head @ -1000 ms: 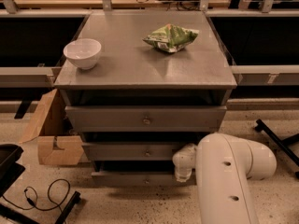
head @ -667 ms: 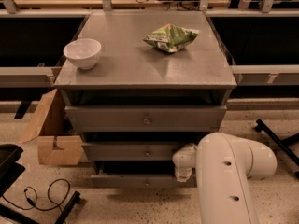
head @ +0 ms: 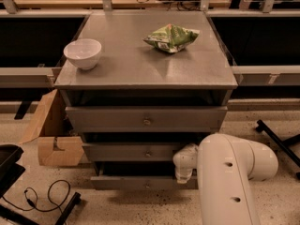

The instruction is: Open bottom drawer

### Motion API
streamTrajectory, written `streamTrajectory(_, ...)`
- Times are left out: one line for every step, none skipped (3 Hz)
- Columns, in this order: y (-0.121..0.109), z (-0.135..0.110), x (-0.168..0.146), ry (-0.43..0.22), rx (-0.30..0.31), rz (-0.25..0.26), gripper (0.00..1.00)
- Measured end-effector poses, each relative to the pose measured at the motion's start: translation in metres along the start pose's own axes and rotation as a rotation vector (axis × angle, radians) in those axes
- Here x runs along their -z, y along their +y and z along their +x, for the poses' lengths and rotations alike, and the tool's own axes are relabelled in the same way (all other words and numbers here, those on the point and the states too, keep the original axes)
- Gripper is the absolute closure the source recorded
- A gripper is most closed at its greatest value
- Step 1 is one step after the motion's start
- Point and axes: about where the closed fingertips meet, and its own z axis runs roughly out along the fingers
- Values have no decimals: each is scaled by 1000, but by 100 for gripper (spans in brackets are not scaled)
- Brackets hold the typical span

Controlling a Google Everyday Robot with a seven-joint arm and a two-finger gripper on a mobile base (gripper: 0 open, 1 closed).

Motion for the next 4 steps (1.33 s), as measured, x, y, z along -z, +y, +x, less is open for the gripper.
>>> streamTrajectory(0,0,0,0,0,0,59)
streamTrajectory(0,0,0,0,0,0,35)
streamTrajectory(0,0,0,0,0,0,12)
streamTrajectory(0,0,0,0,0,0,0)
